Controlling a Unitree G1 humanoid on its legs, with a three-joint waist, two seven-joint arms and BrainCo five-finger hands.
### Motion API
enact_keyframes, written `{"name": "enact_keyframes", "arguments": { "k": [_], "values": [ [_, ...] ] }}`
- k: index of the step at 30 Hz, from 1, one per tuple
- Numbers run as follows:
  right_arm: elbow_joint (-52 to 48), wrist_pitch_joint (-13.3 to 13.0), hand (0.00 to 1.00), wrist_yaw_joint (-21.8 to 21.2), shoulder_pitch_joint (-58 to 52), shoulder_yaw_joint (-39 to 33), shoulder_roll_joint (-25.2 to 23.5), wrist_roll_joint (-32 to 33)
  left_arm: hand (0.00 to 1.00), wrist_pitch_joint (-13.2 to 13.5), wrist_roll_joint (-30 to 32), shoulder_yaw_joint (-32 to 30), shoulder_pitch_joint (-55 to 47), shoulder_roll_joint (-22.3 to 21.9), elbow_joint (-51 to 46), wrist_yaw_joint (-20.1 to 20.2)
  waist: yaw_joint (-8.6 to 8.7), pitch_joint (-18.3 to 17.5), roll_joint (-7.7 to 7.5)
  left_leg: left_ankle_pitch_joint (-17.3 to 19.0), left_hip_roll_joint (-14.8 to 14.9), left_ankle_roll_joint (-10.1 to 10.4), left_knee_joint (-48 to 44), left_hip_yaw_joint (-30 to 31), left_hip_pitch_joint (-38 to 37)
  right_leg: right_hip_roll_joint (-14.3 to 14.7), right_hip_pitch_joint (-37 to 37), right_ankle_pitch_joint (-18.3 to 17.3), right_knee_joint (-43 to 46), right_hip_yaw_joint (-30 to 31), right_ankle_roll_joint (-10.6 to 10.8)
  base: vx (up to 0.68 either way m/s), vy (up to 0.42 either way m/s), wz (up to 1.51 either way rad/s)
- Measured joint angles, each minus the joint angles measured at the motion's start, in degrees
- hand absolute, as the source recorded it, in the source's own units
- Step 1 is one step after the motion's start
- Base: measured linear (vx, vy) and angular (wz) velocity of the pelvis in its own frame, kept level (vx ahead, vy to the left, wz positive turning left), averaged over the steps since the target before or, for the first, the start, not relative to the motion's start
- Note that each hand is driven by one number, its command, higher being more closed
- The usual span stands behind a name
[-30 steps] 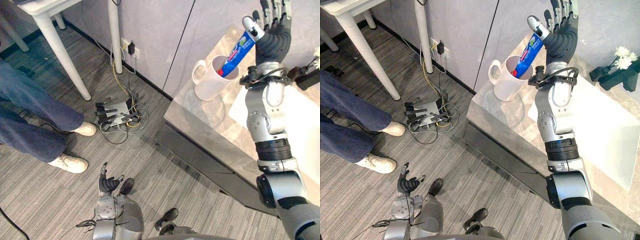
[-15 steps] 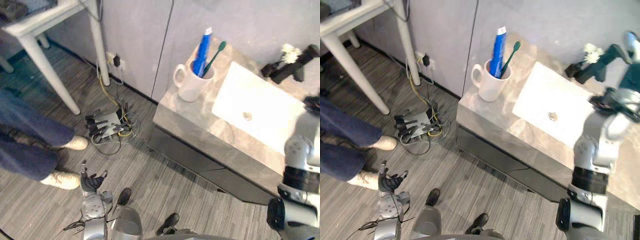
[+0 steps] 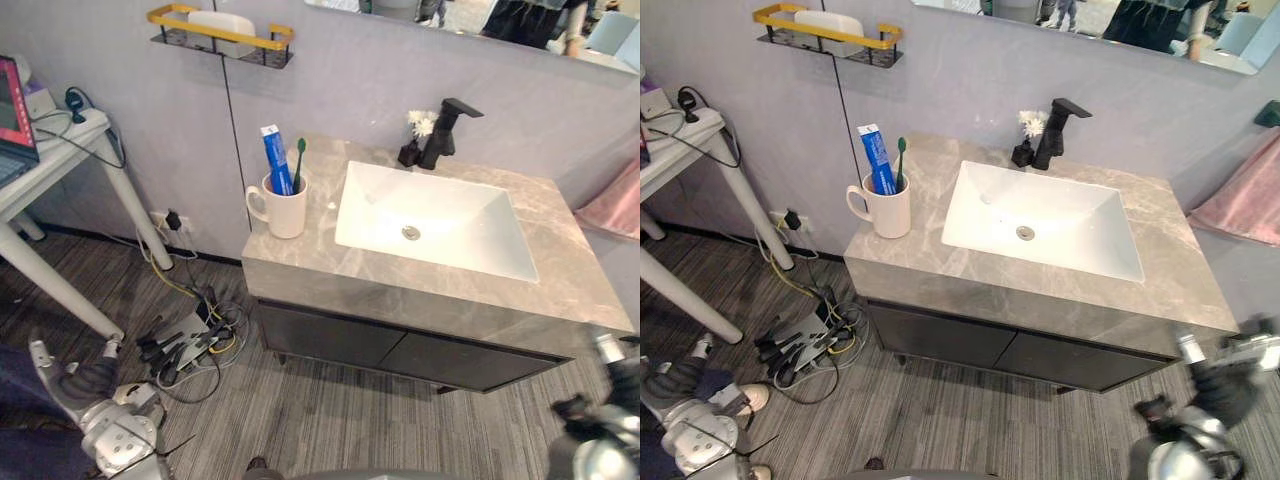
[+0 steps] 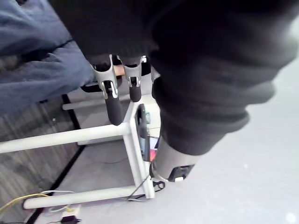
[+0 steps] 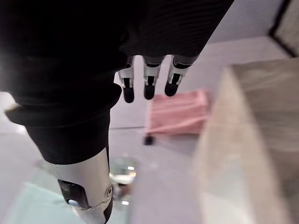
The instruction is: Organize washtable
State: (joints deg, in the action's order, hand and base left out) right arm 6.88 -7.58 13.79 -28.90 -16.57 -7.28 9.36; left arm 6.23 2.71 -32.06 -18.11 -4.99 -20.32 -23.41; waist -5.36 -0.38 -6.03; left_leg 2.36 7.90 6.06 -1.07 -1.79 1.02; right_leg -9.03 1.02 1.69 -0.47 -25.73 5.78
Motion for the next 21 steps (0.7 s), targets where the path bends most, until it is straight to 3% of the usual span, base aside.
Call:
{"name": "enact_keyframes", "arguments": {
  "k": [2,5,6,7,15,21],
  "values": [
    [17.1,1.7,0.00,-1.1,2.4,-0.6,0.9,1.7,0.00,1.0,-1.2,0.5,-0.7,0.0,-3.6,0.0,-0.10,-0.1,0.31,0.1,-0.1,0.0,-0.1,0.0,-0.3,-0.2,0.2,-0.2,0.4,0.0,0.2,0.00,0.000,0.00],
    [36.0,2.9,0.00,-1.8,5.8,-2.7,1.6,4.0,0.00,3.2,-4.8,3.7,-0.8,0.3,-6.5,1.2,-0.17,-0.1,0.93,1.0,-0.2,0.1,-0.2,0.3,-0.8,-0.3,1.3,-0.5,0.3,-0.5,0.4,0.00,0.000,0.05],
    [38.1,3.2,0.00,-1.9,6.2,-2.7,1.7,4.0,0.00,3.3,-5.4,4.8,-0.8,0.4,-7.0,1.5,-0.20,-0.1,1.07,1.0,-0.2,0.1,-0.3,0.5,-0.8,-0.3,1.3,-0.6,0.4,-0.6,0.4,0.00,0.000,0.10],
    [40.4,3.6,0.00,-2.3,6.6,-2.6,1.9,4.0,1.00,3.8,-6.6,6.7,-0.8,0.5,-7.5,2.2,-0.16,-0.1,1.33,1.1,-0.2,0.1,-0.4,0.7,-0.8,-0.3,1.5,-0.6,0.3,-0.8,0.4,0.00,0.001,0.08],
    [43.8,1.9,0.00,-5.3,10.8,0.7,3.8,1.3,1.00,7.6,-19.6,18.0,-1.0,0.8,-15.4,11.6,-0.08,-0.1,1.70,0.7,-0.9,0.0,-0.3,1.8,-0.2,-0.7,1.6,-0.8,0.3,-2.0,0.5,0.01,0.006,0.07],
    [43.9,1.4,0.00,-6.3,14.5,6.8,3.8,-2.6,1.00,8.1,-23.6,31.9,-0.9,1.5,-16.9,15.9,-0.13,0.0,1.81,0.6,-1.8,0.0,0.1,2.5,0.3,-1.1,1.6,-0.8,0.2,-2.7,0.6,0.02,0.012,0.08]
  ]
}}
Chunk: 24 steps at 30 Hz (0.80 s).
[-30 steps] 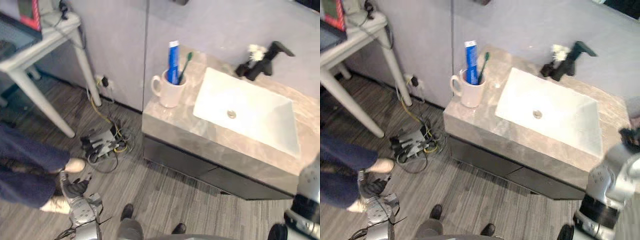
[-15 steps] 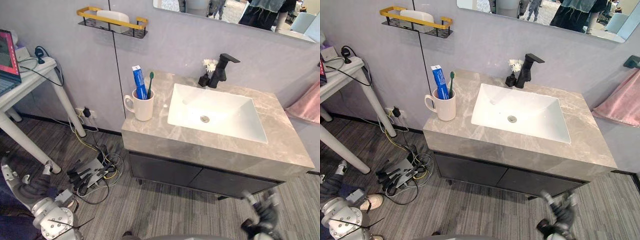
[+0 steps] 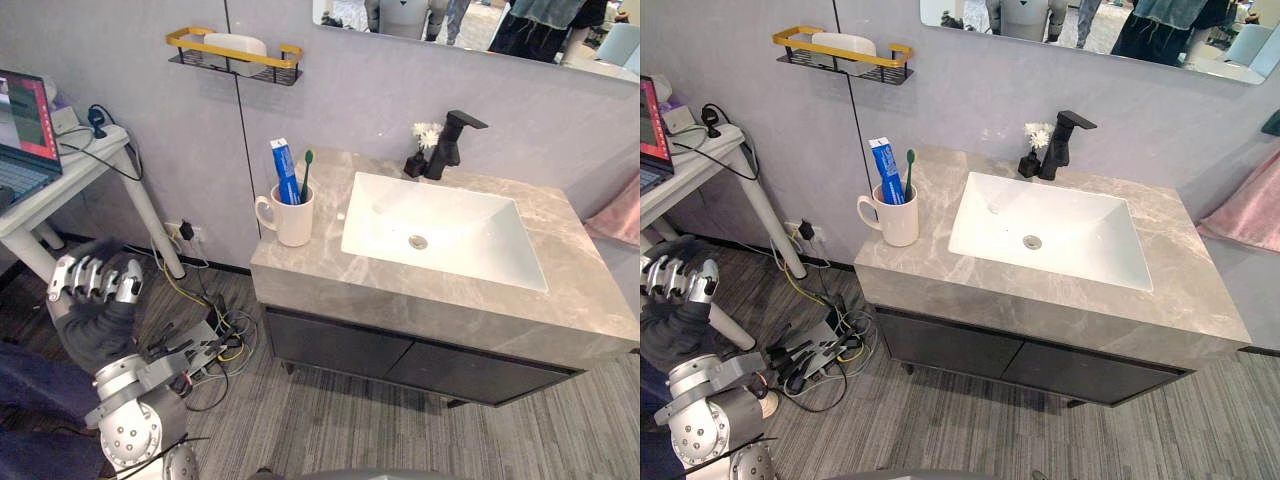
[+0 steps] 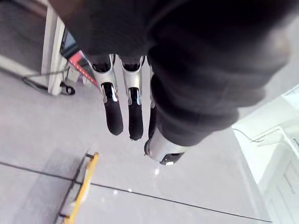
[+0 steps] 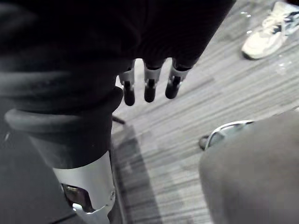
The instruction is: Organize washtable
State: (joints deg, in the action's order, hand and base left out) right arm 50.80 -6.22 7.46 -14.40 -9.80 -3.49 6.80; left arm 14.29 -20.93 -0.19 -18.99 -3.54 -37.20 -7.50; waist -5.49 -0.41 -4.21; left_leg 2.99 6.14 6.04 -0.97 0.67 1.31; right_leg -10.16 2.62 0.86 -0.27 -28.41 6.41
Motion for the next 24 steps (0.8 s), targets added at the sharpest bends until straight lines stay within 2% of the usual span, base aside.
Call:
{"name": "enact_keyframes", "arguments": {
  "k": [2,7,10,12,20,24],
  "values": [
    [0.0,0.0,0.00,0.0,0.4,0.2,0.0,-0.8,1.00,-0.1,-1.0,4.0,1.2,0.4,0.2,1.3,0.09,0.0,0.07,0.0,-0.2,0.0,0.0,0.0,0.0,-0.1,0.0,0.0,-0.1,0.0,0.0,0.04,0.007,0.01],
    [-0.3,0.1,0.00,0.0,0.5,0.3,0.1,-2.3,1.00,-0.4,-3.3,7.2,7.7,0.5,4.1,1.4,0.18,0.1,0.11,0.0,-0.2,0.0,0.0,-1.0,0.3,-0.1,-0.9,0.0,-0.1,0.7,0.0,0.02,0.003,-0.08],
    [-0.8,0.1,0.00,0.0,0.5,0.4,0.2,-2.9,1.00,-1.7,-4.8,8.6,9.3,0.6,7.5,1.4,0.41,0.3,0.34,0.0,0.0,0.0,0.0,-2.4,0.5,0.0,-2.1,0.2,-0.1,2.2,0.2,0.00,-0.001,-0.20],
    [-1.7,0.1,0.00,0.0,0.3,0.5,0.3,-2.9,1.00,-2.6,-5.5,9.4,10.9,0.6,10.1,1.4,1.34,0.6,0.47,0.1,0.0,0.0,0.0,-2.6,1.0,0.0,-2.6,0.3,-0.2,2.7,0.3,-0.01,-0.005,-0.12],
    [-7.1,0.5,0.00,-0.2,-1.3,1.4,1.3,-3.0,1.00,-4.1,-3.9,10.1,25.3,0.8,22.0,0.8,1.65,3.3,1.63,0.1,1.1,-0.1,-0.2,-5.9,3.4,0.4,-6.3,1.4,-1.3,5.5,-0.1,0.01,-0.011,-0.17],
    [-8.2,0.5,0.00,-0.2,-1.3,2.0,1.2,-3.0,1.00,-4.6,0.0,9.9,30.4,1.0,24.7,-1.1,1.60,4.6,1.10,0.1,1.1,-0.1,-1.4,-8.0,4.4,0.5,-7.4,1.6,-1.5,6.2,-0.4,0.05,-0.007,-0.07]
  ]
}}
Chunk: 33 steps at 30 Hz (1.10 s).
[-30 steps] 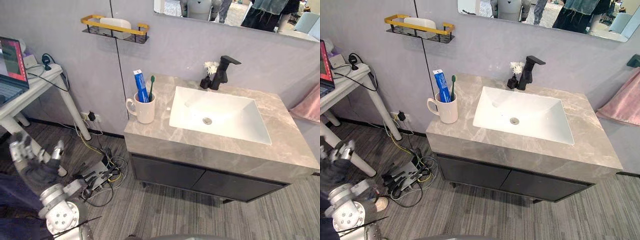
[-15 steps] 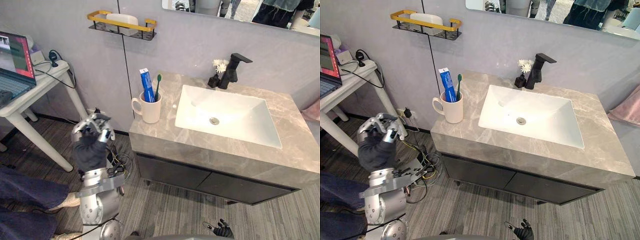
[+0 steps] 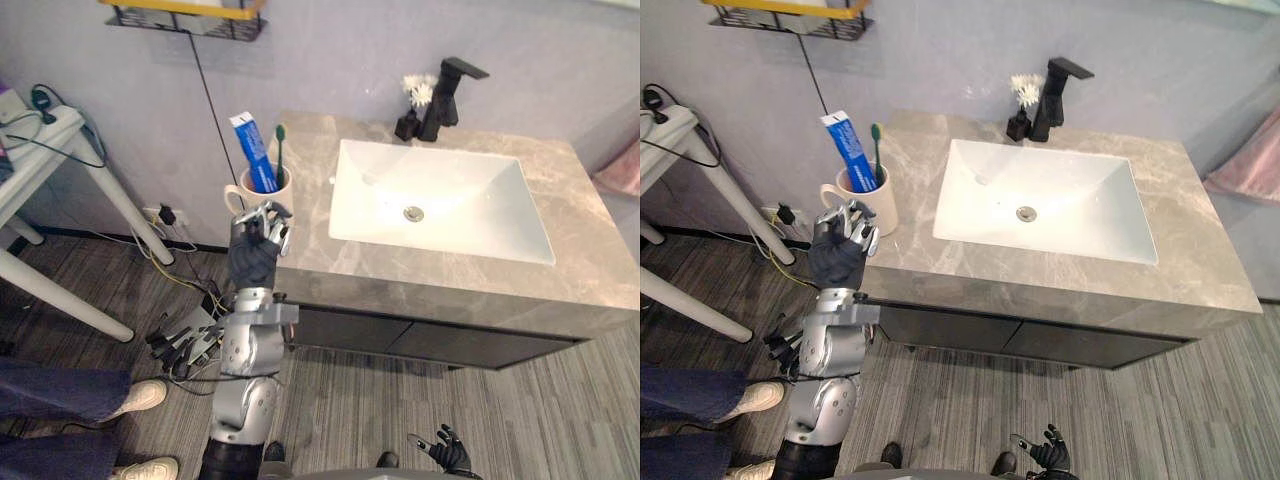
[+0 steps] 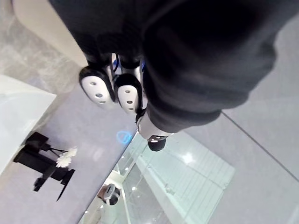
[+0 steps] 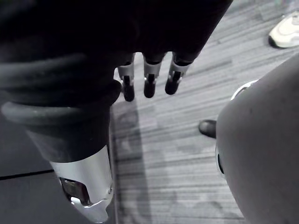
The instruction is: Organize washtable
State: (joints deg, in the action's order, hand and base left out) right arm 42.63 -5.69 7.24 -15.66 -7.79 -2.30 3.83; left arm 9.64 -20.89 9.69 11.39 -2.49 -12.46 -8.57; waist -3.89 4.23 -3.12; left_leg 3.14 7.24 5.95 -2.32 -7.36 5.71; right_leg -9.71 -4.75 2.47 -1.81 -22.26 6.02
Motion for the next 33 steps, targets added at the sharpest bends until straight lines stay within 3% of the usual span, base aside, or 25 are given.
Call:
{"name": "enact_keyframes", "arguments": {
  "k": [12,21,33],
  "values": [
    [-1.2,-0.5,0.00,0.0,1.0,1.0,0.1,0.1,1.00,-0.3,1.3,-5.4,3.0,2.5,1.8,-3.1,0.04,2.7,-0.81,0.0,-0.6,0.0,-0.6,-0.8,2.6,0.4,-3.4,1.2,-0.4,2.2,-0.6,-0.02,-0.010,-0.07],
    [1.2,-0.7,0.00,0.0,2.7,0.9,0.8,0.1,1.00,-0.3,1.3,-7.6,-8.8,2.5,-4.0,-2.5,-0.09,3.8,-0.61,0.0,-0.3,-0.1,-0.5,-0.5,2.7,0.8,-3.4,1.4,-0.4,2.4,-0.6,-0.06,-0.024,0.00],
    [1.5,-0.6,0.00,-0.1,2.9,0.9,1.2,0.1,1.00,-0.3,1.5,-8.1,-10.2,2.0,-5.5,-2.6,-0.08,3.9,-0.52,-0.1,-0.4,-0.2,-0.6,-0.5,2.7,0.9,-3.3,1.5,-0.6,2.5,-0.6,0.00,-0.001,0.00]
  ]
}}
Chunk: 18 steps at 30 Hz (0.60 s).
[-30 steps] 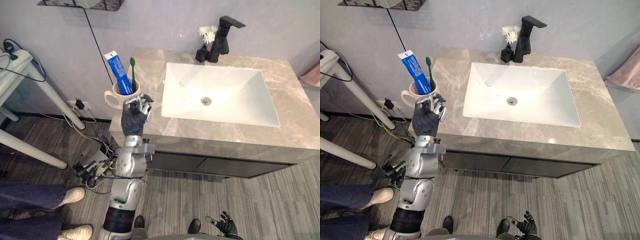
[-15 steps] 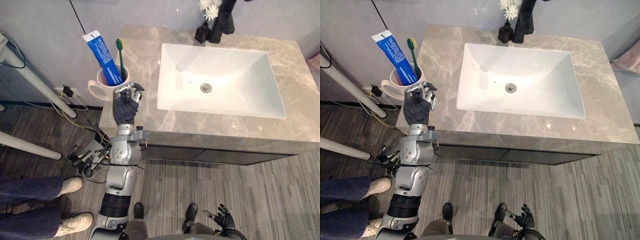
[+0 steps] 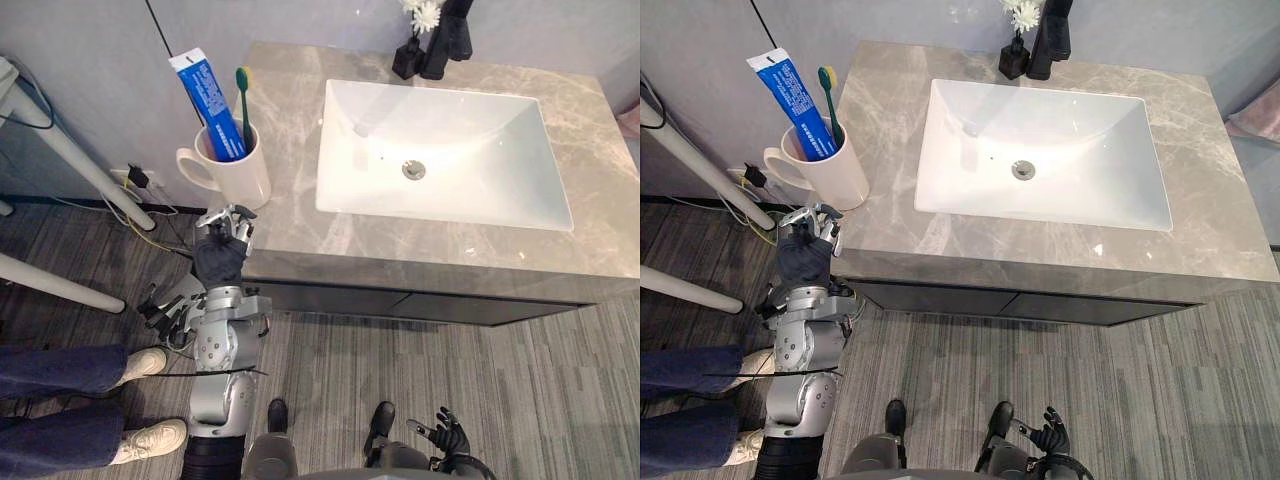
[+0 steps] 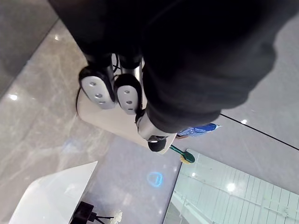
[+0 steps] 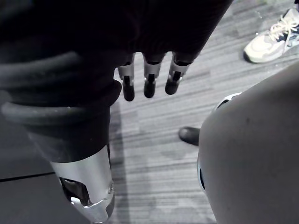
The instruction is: Organize washtable
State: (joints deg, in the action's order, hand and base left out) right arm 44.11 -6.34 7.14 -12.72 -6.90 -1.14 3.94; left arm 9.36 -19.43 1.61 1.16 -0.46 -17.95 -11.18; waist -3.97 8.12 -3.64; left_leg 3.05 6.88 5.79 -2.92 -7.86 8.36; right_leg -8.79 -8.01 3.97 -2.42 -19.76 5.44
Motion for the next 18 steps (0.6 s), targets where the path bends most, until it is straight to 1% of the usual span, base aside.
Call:
{"name": "enact_keyframes", "arguments": {
  "k": [5,8,10,12,14,18],
  "values": [
    [0.0,0.0,0.00,-0.3,0.0,0.0,0.5,0.0,1.00,0.0,2.2,-0.1,2.0,0.3,1.1,-0.2,0.02,0.1,0.21,0.0,0.0,0.0,-0.1,0.0,0.3,0.0,-0.4,0.1,0.0,0.3,-0.1,0.00,0.000,0.00],
    [0.0,0.0,0.00,-1.1,0.0,0.0,0.5,0.0,1.00,0.0,2.2,-0.1,3.8,0.7,2.1,-0.4,0.07,0.1,0.22,0.0,0.0,0.0,-0.1,0.0,0.4,0.1,-0.6,0.1,0.0,0.4,-0.1,0.00,0.000,-0.01],
    [-0.1,-0.1,0.00,-1.1,0.0,0.0,0.5,0.0,1.00,0.0,2.2,-1.0,5.4,0.6,3.1,-1.5,0.14,0.2,0.19,0.0,0.0,0.0,-0.1,-0.1,0.9,0.1,-1.3,0.4,0.0,0.8,-0.1,0.00,-0.001,-0.08],
    [-0.2,-0.1,0.00,-1.1,0.1,0.0,0.5,0.0,1.00,0.0,2.4,-1.8,6.2,0.6,3.6,-2.0,0.25,1.0,0.20,0.0,0.0,0.0,-0.2,-0.3,1.0,0.1,-1.4,0.6,-0.2,1.0,-0.2,-0.01,-0.010,-0.07],
    [-0.4,-0.2,0.00,-1.2,0.1,0.0,0.5,0.0,1.00,0.0,4.1,-2.4,7.2,0.6,4.4,-3.3,0.28,1.8,0.06,0.0,0.1,0.0,-0.2,-0.3,0.9,0.2,-1.4,0.6,-0.2,1.1,-0.2,-0.01,-0.009,-0.02],
    [-0.5,-0.2,0.00,-1.2,0.1,0.1,0.5,0.0,1.00,0.0,5.1,-3.8,7.2,0.7,5.1,-4.1,0.25,2.1,-0.25,0.0,0.0,0.0,-0.1,-0.7,1.0,0.2,-1.9,0.7,-0.2,1.9,-0.4,-0.01,-0.008,-0.07]
  ]
}}
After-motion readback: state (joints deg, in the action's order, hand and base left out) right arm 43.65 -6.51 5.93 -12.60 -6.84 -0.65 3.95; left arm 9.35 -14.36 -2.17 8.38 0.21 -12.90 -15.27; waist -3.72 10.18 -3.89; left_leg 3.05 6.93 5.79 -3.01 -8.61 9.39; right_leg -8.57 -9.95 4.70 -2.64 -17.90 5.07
